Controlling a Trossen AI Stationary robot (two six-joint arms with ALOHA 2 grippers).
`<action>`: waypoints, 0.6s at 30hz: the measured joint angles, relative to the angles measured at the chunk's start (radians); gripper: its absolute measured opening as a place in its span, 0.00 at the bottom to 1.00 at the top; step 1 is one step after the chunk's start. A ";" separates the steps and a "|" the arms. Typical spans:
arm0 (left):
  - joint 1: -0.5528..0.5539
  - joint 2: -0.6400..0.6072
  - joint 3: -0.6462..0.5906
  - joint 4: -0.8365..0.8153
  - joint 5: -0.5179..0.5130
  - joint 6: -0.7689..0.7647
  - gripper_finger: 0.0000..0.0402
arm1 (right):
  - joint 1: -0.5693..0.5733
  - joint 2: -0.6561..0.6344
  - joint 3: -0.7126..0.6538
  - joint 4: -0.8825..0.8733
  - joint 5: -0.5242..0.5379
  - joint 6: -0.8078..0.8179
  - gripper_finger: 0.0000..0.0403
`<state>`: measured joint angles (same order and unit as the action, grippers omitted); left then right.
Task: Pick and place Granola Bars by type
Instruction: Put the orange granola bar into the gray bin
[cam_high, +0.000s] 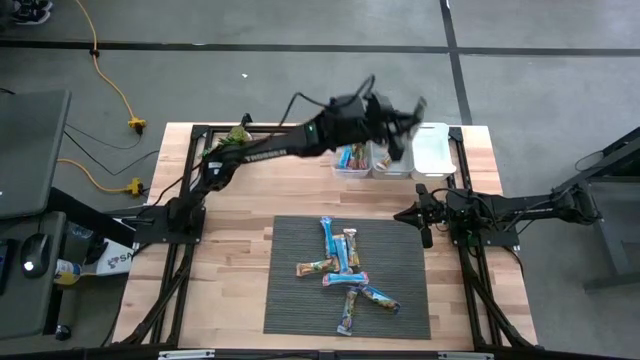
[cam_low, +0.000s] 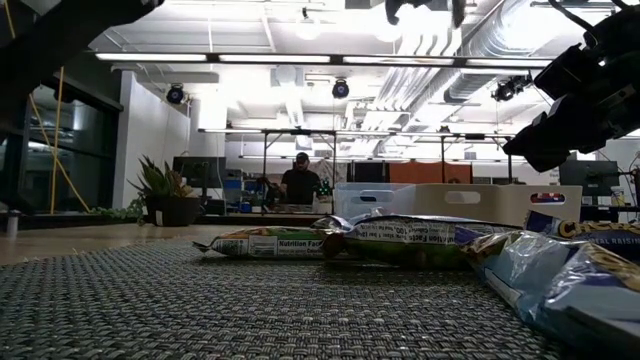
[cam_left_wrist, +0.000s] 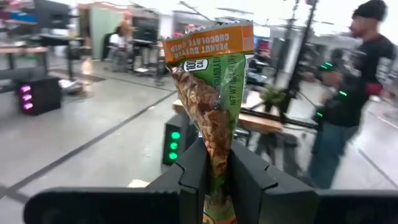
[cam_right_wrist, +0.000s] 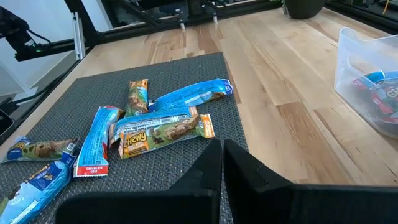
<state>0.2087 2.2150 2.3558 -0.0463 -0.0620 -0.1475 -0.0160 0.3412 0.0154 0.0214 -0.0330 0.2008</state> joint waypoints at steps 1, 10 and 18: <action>0.018 0.000 0.000 0.002 0.000 -0.015 0.12 | 0.000 0.000 0.000 0.000 0.000 0.000 0.00; 0.133 0.098 0.000 0.072 -0.013 -0.278 0.13 | 0.000 0.000 0.000 0.000 0.000 0.000 0.00; 0.145 0.242 -0.001 0.088 -0.057 -0.564 0.13 | 0.000 -0.001 0.000 0.001 0.000 0.000 0.00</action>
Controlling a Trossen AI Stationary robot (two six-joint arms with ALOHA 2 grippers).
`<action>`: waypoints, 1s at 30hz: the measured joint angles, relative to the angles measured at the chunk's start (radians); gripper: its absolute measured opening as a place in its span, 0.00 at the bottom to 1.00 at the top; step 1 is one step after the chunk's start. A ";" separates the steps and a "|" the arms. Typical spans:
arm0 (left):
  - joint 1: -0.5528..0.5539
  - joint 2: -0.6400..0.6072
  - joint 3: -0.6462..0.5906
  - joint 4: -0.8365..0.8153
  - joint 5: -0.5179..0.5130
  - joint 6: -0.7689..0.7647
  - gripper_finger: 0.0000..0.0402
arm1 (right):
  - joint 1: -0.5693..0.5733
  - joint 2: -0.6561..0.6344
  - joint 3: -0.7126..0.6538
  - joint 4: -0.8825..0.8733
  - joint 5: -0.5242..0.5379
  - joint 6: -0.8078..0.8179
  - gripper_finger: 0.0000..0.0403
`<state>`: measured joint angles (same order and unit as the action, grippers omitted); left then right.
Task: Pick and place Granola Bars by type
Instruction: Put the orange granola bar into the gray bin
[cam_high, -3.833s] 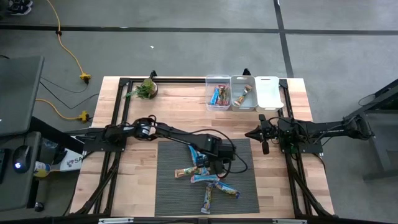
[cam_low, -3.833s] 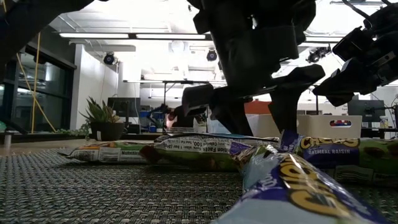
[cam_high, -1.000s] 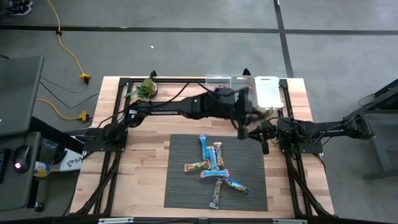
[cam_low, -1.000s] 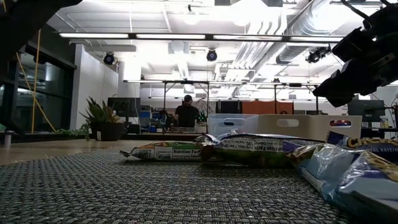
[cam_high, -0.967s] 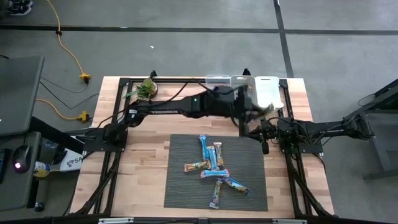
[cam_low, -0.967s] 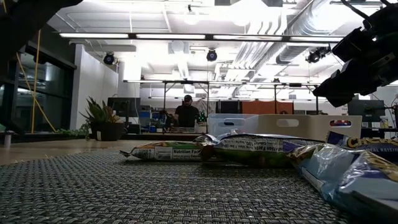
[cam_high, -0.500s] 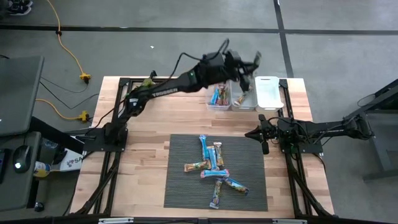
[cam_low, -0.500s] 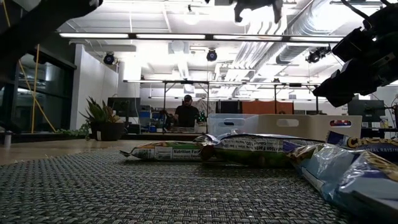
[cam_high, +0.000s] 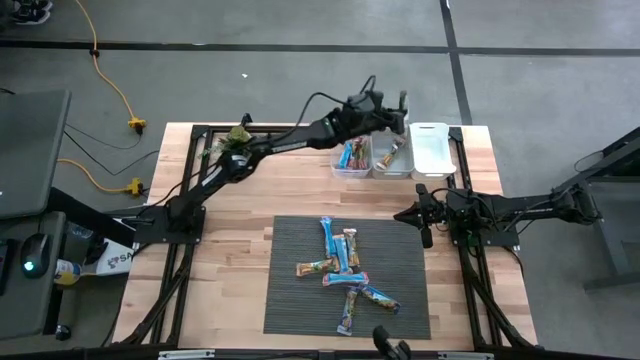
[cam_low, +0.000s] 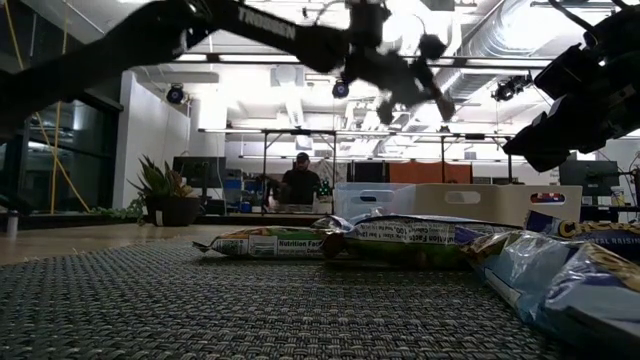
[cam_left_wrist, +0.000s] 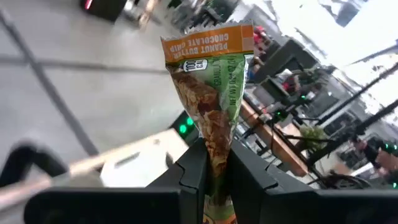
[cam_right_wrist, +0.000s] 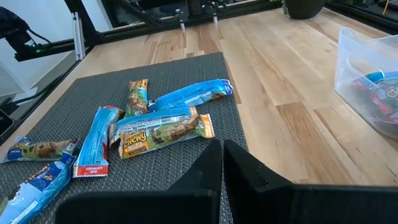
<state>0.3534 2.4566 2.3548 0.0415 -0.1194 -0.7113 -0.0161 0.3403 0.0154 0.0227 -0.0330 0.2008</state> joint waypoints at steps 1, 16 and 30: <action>0.000 0.017 0.000 0.003 -0.013 -0.030 0.13 | 0.000 0.000 0.000 0.000 0.000 0.000 0.00; 0.000 0.095 -0.001 -0.276 -0.048 -0.336 0.13 | 0.000 0.001 0.000 0.000 0.000 0.000 0.00; 0.000 0.095 0.000 -0.414 -0.026 -0.309 0.14 | 0.000 0.001 0.000 0.000 0.000 0.000 0.00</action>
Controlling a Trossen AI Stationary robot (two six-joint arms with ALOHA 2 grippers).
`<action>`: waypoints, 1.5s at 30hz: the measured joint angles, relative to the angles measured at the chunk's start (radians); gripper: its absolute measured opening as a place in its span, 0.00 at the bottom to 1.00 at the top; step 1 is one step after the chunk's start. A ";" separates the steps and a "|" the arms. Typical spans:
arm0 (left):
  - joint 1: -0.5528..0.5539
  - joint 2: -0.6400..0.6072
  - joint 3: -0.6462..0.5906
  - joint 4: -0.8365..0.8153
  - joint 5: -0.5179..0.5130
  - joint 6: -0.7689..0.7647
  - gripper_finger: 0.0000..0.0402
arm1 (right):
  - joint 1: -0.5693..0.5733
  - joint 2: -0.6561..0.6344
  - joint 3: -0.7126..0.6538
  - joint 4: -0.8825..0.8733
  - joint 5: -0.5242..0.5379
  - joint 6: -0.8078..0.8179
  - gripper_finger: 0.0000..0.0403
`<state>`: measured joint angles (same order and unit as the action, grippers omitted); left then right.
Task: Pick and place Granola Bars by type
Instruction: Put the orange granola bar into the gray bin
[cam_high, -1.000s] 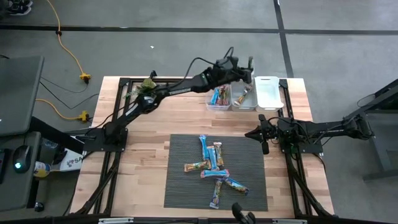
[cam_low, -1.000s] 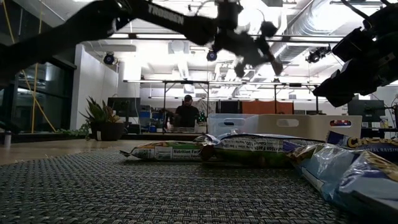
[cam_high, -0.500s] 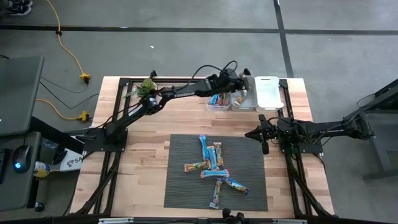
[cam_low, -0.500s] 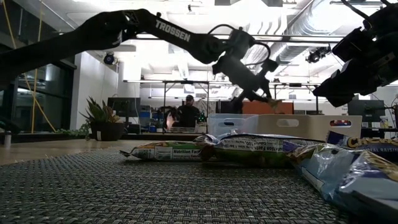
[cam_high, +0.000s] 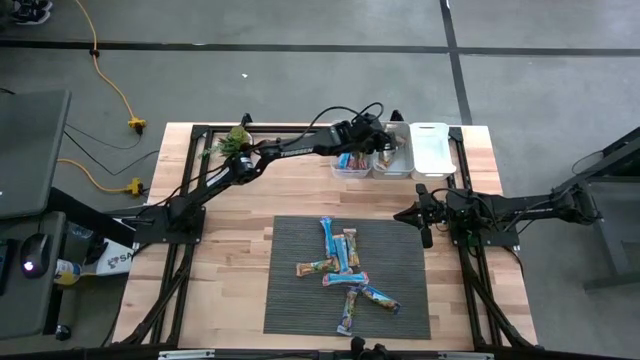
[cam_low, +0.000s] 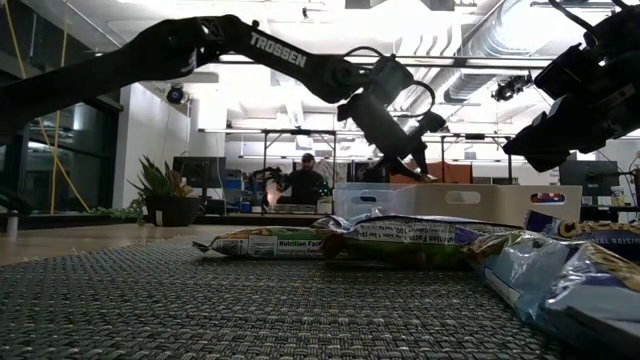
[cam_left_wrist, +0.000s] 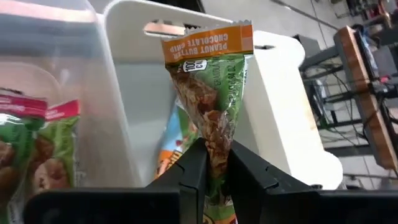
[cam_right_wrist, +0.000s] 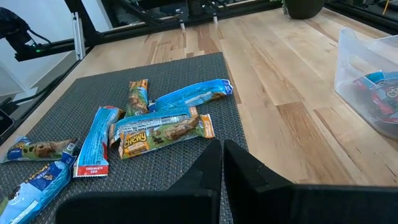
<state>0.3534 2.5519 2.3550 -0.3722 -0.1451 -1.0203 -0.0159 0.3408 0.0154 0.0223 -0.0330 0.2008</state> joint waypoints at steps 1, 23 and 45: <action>0.000 0.000 0.000 0.007 0.005 0.007 0.15 | 0.000 0.000 0.000 0.000 0.000 0.000 0.00; 0.000 0.000 0.000 0.259 0.245 0.047 0.46 | 0.000 0.000 0.000 0.000 0.000 0.000 0.00; 0.052 -0.258 0.001 0.764 0.766 0.165 0.46 | 0.000 0.000 0.000 0.000 0.000 0.000 0.00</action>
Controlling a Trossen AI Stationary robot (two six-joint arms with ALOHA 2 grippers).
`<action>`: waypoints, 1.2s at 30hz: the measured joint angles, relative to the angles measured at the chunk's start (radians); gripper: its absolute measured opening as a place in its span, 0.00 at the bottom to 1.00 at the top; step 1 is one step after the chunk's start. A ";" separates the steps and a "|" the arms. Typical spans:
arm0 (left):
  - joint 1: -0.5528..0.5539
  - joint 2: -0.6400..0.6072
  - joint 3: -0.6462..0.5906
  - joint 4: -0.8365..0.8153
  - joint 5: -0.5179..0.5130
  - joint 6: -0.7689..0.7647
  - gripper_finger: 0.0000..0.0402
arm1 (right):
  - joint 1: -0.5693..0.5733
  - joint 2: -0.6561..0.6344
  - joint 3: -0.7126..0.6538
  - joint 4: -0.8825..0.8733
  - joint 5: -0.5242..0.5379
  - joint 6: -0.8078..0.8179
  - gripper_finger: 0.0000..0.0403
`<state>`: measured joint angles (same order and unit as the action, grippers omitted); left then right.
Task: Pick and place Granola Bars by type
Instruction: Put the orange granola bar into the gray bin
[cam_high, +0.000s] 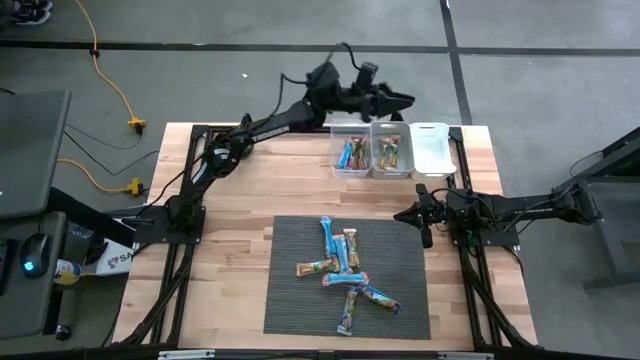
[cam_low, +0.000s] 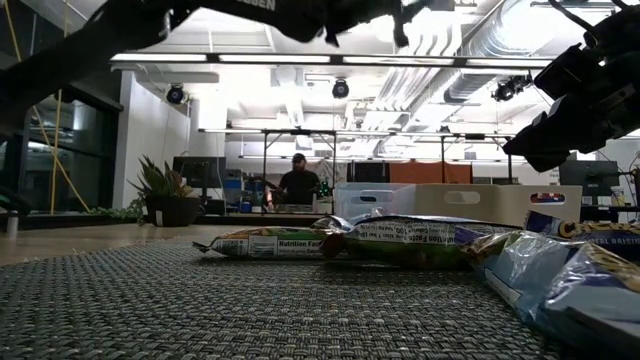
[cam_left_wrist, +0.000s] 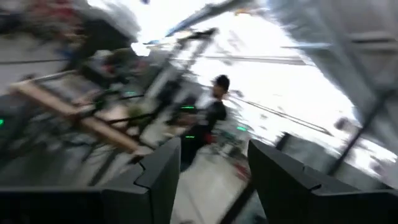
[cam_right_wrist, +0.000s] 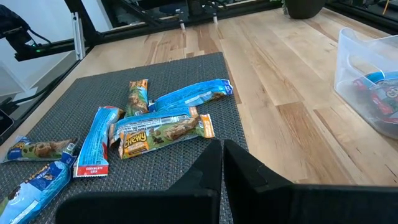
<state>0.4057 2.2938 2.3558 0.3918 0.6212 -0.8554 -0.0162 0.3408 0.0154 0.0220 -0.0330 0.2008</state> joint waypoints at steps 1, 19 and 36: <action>0.000 -0.013 0.000 0.018 0.027 -0.004 0.46 | 0.000 0.000 0.000 0.000 0.000 0.000 0.00; -0.045 -0.115 0.000 0.047 0.626 0.089 0.46 | 0.000 0.000 0.000 0.000 0.000 0.000 0.00; -0.152 -0.115 0.000 -0.462 0.600 0.718 0.46 | 0.000 0.000 0.000 0.000 0.000 0.000 0.00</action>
<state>0.2539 2.1784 2.3558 -0.0705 1.2207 -0.1379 -0.0162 0.3408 0.0154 0.0223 -0.0330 0.2008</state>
